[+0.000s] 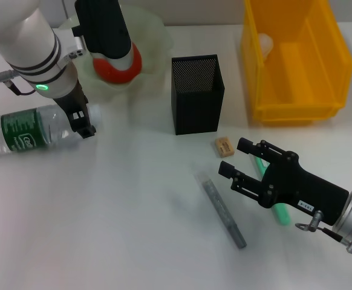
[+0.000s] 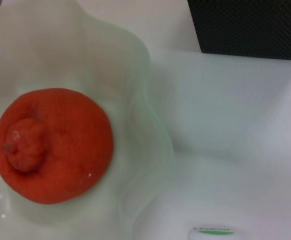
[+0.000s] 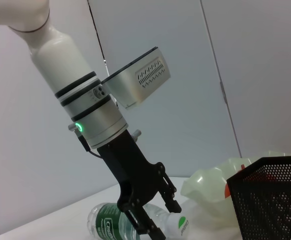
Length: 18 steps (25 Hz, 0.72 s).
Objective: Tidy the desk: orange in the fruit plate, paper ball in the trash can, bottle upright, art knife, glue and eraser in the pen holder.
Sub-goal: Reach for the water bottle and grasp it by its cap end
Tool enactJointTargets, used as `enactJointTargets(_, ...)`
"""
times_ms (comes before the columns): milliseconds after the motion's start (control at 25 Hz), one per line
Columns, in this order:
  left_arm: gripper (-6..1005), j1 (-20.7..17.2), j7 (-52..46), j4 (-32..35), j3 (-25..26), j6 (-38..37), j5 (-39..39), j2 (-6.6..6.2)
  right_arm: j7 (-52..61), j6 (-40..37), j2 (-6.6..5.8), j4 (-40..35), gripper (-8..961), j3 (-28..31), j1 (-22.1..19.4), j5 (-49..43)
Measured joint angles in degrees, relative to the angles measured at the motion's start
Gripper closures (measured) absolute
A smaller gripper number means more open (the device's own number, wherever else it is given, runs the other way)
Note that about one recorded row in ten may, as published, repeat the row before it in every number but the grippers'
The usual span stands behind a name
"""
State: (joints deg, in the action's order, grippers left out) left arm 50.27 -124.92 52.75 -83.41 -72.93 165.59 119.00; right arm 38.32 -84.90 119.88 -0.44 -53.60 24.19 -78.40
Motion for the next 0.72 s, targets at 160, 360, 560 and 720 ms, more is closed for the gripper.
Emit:
enactJointTargets(160,352,-0.1,0.0,-0.1,0.0,0.4,0.0,0.00,0.0,0.0,0.00,0.0,261,0.0,0.1,0.0)
enactJointTargets(360,353,-0.1,0.0,-0.5,-0.5,0.7,0.0,0.00,0.0,0.0,0.00,0.0,261,0.0,0.1,0.0)
enactJointTargets(560,377,-0.1,0.0,-0.6,-1.3,1.2,0.0,0.08,0.0,0.0,0.00,0.0,261,0.0,0.1,0.0)
enactJointTargets(720,400,-0.3,0.0,-1.0,-1.4,1.4,0.0,0.09,0.0,0.0,0.00,0.1,261,0.0,0.1,0.0)
